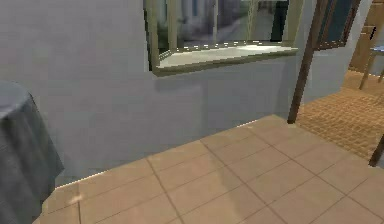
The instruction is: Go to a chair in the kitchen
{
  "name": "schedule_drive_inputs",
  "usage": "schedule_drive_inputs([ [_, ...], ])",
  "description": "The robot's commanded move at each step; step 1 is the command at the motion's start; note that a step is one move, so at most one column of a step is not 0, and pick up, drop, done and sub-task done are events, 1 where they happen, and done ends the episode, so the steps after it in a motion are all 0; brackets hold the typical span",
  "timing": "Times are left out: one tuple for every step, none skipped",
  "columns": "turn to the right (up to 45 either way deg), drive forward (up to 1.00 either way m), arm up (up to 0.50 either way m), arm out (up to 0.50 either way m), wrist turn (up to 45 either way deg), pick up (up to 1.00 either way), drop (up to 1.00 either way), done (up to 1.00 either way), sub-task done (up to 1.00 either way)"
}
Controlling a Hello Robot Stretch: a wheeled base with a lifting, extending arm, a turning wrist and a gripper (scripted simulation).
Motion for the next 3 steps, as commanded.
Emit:
schedule_drive_inputs([
  [0.0, 0.5, 0.0, 0.0, 0.0, 0.0, 0.0, 0.0, 0.0],
  [45.0, 0.0, 0.0, 0.0, 0.0, 0.0, 0.0, 0.0, 0.0],
  [0.0, 1.0, 0.0, 0.0, 0.0, 0.0, 0.0, 0.0, 0.0],
])
